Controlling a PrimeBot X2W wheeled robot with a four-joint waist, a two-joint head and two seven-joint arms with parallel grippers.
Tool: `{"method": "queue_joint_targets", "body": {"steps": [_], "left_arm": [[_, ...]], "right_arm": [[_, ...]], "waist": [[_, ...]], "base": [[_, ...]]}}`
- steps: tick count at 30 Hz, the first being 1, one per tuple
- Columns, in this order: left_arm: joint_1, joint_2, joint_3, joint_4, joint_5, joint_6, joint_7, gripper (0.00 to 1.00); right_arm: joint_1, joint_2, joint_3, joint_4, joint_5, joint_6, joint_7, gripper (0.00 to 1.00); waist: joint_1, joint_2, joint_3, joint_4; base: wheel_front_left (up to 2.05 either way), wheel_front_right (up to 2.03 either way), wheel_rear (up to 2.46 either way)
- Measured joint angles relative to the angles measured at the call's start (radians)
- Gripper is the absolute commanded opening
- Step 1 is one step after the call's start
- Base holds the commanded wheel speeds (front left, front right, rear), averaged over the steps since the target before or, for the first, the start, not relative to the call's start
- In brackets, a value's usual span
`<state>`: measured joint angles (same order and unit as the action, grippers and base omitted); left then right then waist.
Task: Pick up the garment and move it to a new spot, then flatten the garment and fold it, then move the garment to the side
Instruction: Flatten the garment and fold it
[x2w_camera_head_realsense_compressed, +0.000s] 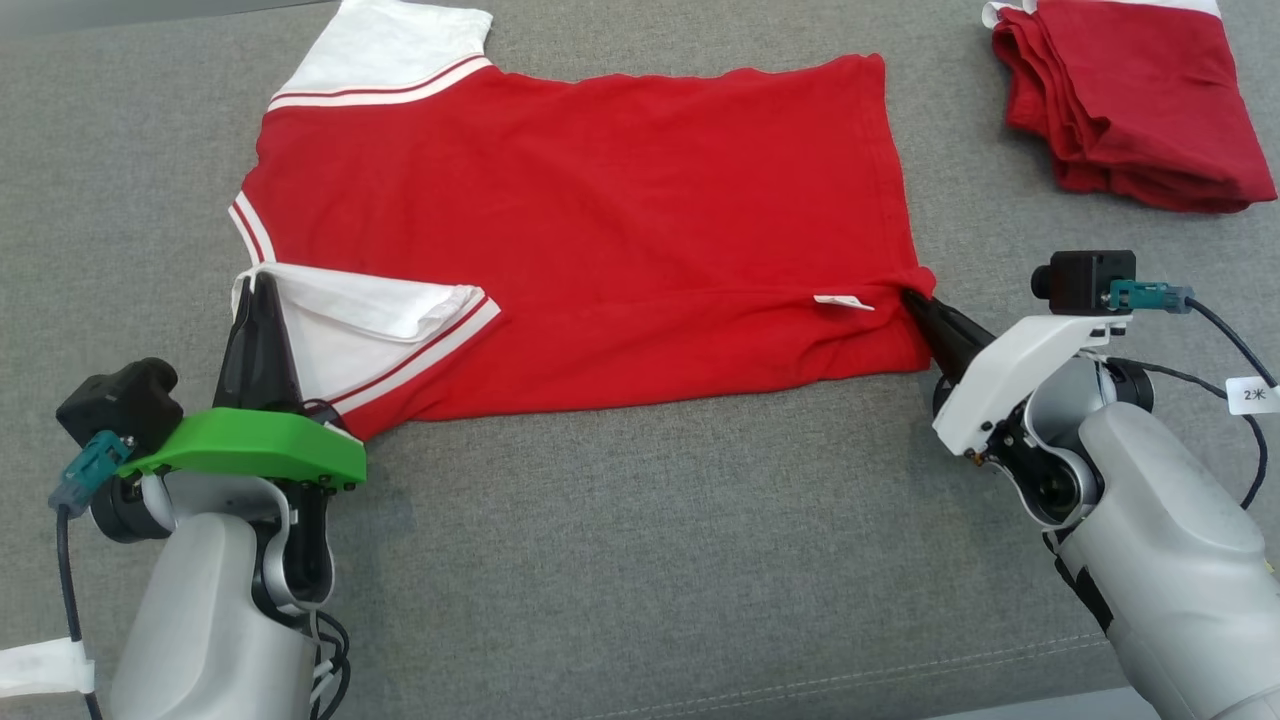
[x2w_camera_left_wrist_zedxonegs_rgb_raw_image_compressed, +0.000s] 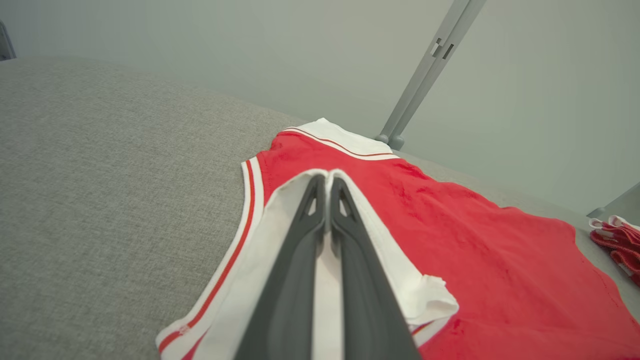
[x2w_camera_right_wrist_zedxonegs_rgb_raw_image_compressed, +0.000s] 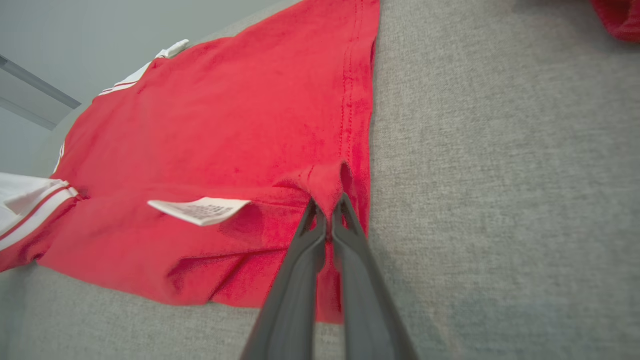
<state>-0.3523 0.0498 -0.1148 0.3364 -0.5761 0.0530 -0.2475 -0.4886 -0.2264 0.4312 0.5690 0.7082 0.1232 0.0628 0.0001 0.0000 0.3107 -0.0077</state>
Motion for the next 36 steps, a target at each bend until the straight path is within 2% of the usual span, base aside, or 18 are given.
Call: {"method": "queue_joint_targets", "body": {"steps": [1, 3, 4, 6, 7, 10, 12, 13, 15, 16, 19, 21, 23, 28, 36], "left_arm": [[-0.007, 0.0, 0.0, 0.012, 0.0, 0.0, 0.0, 0.0], [-0.02, -0.001, 0.004, 0.03, 0.0, 0.0, 0.0, 0.0], [-0.027, -0.001, 0.007, 0.041, 0.0, 0.0, -0.001, 0.0], [-0.034, -0.001, 0.009, 0.05, 0.0, 0.0, -0.001, 0.0], [-0.041, -0.001, 0.01, 0.061, 0.001, 0.0, -0.001, 0.01], [-0.063, -0.002, 0.013, 0.098, 0.011, -0.001, -0.001, 0.48], [-0.075, -0.002, 0.014, 0.118, 0.018, -0.001, -0.001, 0.89], [-0.084, -0.002, 0.014, 0.128, 0.02, -0.001, -0.001, 1.0], [-0.105, -0.002, 0.016, 0.146, 0.026, -0.005, -0.001, 1.0], [-0.119, -0.002, 0.016, 0.155, 0.03, -0.009, -0.001, 0.91], [-0.151, 0.003, 0.018, 0.182, 0.039, -0.009, -0.001, 0.87], [-0.165, 0.009, 0.024, 0.204, 0.044, -0.009, -0.001, 0.9], [-0.171, 0.016, 0.033, 0.217, 0.044, -0.009, -0.002, 1.0], [-0.197, 0.012, 0.043, 0.231, 0.046, -0.02, -0.004, 1.0], [-0.188, -0.004, 0.083, 0.186, 0.04, -0.068, -0.004, 1.0]], "right_arm": [[-0.005, 0.003, 0.0, 0.005, 0.0, 0.0, 0.0, 0.16], [-0.018, 0.007, -0.001, 0.016, 0.0, 0.0, -0.002, 0.32], [-0.025, 0.007, -0.001, 0.021, 0.0, 0.0, -0.003, 0.46], [-0.031, 0.008, 0.0, 0.027, 0.0, 0.0, -0.005, 0.91], [-0.037, 0.009, -0.001, 0.034, 0.0, 0.0, -0.008, 1.0], [-0.05, 0.014, 0.0, 0.053, 0.0, 0.0, -0.02, 1.0], [-0.06, 0.018, -0.001, 0.061, 0.0, 0.0, -0.028, 1.0], [-0.065, 0.021, -0.001, 0.064, 0.0, 0.0, -0.032, 1.0], [-0.076, 0.029, 0.0, 0.071, 0.0, 0.0, -0.04, 1.0], [-0.082, 0.031, 0.002, 0.073, -0.001, 0.0, -0.049, 1.0], [-0.103, 0.038, 0.015, 0.077, -0.003, 0.0, -0.063, 1.0], [-0.118, 0.048, 0.031, 0.077, -0.005, 0.0, -0.072, 1.0], [-0.132, 0.058, 0.04, 0.076, -0.011, 0.0, -0.087, 1.0], [-0.144, 0.046, 0.029, 0.072, -0.014, 0.0, -0.14, 1.0], [-0.115, 0.007, -0.022, 0.074, -0.014, 0.0, -0.252, 1.0]], "waist": [[0.0, 0.0, 0.0, 0.0], [0.0, 0.0, 0.0, 0.0], [-0.0001, 0.0, 0.0, 0.0], [-0.0001, 0.0, 0.0, 0.0], [-0.0001, 0.0, 0.0, -0.001], [-0.0001, 0.0, -0.001, -0.003], [0.0, 0.0, 0.0, -0.004], [0.0, 0.0, 0.0, -0.005], [0.0, 0.0, 0.001, -0.007], [0.0, 0.0, 0.002, -0.008], [-0.0001, 0.0, 0.004, -0.014], [-0.0001, 0.0, 0.005, -0.022], [-0.0001, 0.0, 0.007, -0.031], [-0.0001, 0.0, 0.011, -0.047], [-0.0001, 0.0, -0.006, -0.028]], "base": [[0.0, 0.0, 0.0], [0.0, 0.0, 0.0], [0.0, 0.0, 0.0], [0.0, 0.0, 0.0], [0.0, 0.0, 0.0], [0.0, 0.0, 0.0], [0.0, 0.0, 0.0], [0.0, 0.0, 0.0], [0.0, 0.0, 0.0], [0.0, 0.0, 0.0], [0.0, 0.0, 0.0], [0.0, 0.0, 0.0], [0.0, 0.0, 0.0], [0.0, 0.0, 0.0], [0.0, 0.0, 0.0]]}}
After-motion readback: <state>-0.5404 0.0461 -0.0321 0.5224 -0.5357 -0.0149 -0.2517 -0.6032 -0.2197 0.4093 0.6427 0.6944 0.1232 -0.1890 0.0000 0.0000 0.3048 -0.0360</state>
